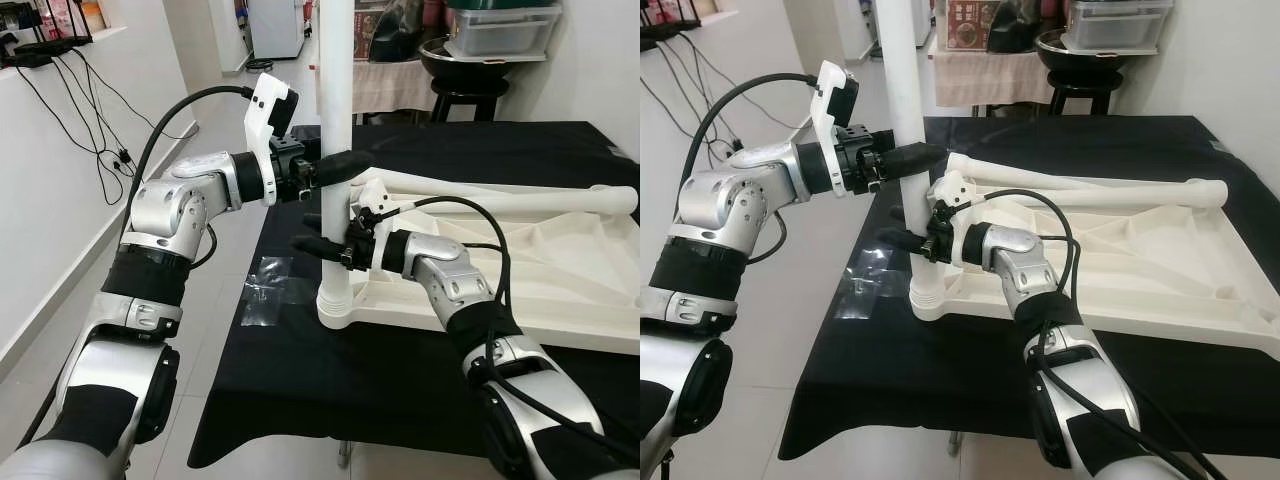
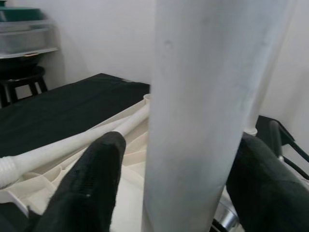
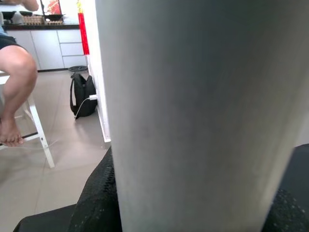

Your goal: Building children table

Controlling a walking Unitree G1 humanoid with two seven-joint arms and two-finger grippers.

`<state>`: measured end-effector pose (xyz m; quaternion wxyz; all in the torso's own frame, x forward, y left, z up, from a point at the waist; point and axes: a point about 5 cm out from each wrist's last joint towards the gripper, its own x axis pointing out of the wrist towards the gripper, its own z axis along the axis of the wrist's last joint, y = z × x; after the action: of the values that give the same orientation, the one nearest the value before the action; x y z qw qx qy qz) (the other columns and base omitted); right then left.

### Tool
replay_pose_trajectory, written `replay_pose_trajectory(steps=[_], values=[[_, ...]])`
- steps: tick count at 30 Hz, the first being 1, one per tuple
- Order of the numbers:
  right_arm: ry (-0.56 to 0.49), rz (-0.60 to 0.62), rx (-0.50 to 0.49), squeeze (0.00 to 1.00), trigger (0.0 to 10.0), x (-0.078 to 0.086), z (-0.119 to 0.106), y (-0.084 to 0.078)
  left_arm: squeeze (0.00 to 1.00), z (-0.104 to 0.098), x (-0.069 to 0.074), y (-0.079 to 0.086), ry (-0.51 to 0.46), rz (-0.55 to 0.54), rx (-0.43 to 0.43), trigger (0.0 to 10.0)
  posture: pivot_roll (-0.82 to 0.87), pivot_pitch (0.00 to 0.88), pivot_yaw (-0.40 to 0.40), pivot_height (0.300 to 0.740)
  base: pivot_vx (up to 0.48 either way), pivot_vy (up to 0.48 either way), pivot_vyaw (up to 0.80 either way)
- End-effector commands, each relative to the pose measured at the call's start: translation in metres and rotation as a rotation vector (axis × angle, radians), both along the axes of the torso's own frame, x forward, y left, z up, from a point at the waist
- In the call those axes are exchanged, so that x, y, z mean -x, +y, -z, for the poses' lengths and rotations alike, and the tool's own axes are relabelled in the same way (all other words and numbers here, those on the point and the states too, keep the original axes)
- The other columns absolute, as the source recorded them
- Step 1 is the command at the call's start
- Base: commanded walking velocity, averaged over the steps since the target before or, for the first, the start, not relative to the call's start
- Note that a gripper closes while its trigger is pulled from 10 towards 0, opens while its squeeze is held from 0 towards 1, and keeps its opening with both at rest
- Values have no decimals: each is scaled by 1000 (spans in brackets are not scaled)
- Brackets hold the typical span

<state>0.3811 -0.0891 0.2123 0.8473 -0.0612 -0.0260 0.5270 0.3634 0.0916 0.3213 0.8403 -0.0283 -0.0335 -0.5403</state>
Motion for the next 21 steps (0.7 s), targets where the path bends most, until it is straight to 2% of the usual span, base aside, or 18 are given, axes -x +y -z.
replay_pose_trajectory(steps=[1,2,4,5,6,7,8,9,10,13,15,16,18,19,20,21], values=[[102,82,28,0,0,3,31,7,1000,3,-1,24,28,-78,24,10000,39,28,37,740,0,0,0],[146,289,45,0,0,3,47,6,0,5,0,47,49,-146,55,10000,39,34,27,740,0,0,0],[146,289,45,0,0,3,47,6,0,5,0,47,49,-146,55,10000,39,34,27,740,0,0,0],[176,560,47,0,0,6,62,3,0,8,3,67,65,-206,74,10000,39,43,23,740,0,0,0],[234,664,28,0,0,26,80,17,0,16,9,88,93,-263,89,10000,46,49,24,740,0,0,0],[234,664,28,0,0,26,80,17,0,16,9,88,93,-263,89,10000,46,49,24,740,0,0,0],[250,724,0,0,0,40,87,32,0,28,18,104,125,-301,87,10000,51,46,21,740,0,0,0],[256,762,-29,0,0,44,90,43,0,40,29,114,159,-312,86,10000,52,32,21,740,0,0,0],[253,774,-46,0,0,43,90,50,0,50,39,118,185,-308,87,10000,65,21,16,740,0,0,0],[246,792,-50,0,0,40,90,51,0,54,45,119,200,-302,89,10000,65,21,16,740,0,0,0],[229,794,-44,0,0,31,86,53,0,71,62,120,229,-302,92,10000,79,11,-4,740,0,0,0],[229,794,-44,0,0,31,86,53,0,71,62,120,229,-302,92,10000,79,11,-4,740,0,0,0],[233,771,-37,0,0,26,84,55,0,90,76,123,269,-338,105,10000,83,6,-9,740,0,0,0],[243,773,-43,0,10000,27,82,55,0,103,84,122,294,-364,100,10000,82,1,-8,740,0,0,0],[243,773,-43,0,10000,27,82,55,0,103,84,122,294,-364,100,10000,82,1,-8,740,0,0,0],[253,757,-51,59,10000,28,81,55,0,114,91,118,311,-379,87,10000,83,0,-9,740,0,0,0]])
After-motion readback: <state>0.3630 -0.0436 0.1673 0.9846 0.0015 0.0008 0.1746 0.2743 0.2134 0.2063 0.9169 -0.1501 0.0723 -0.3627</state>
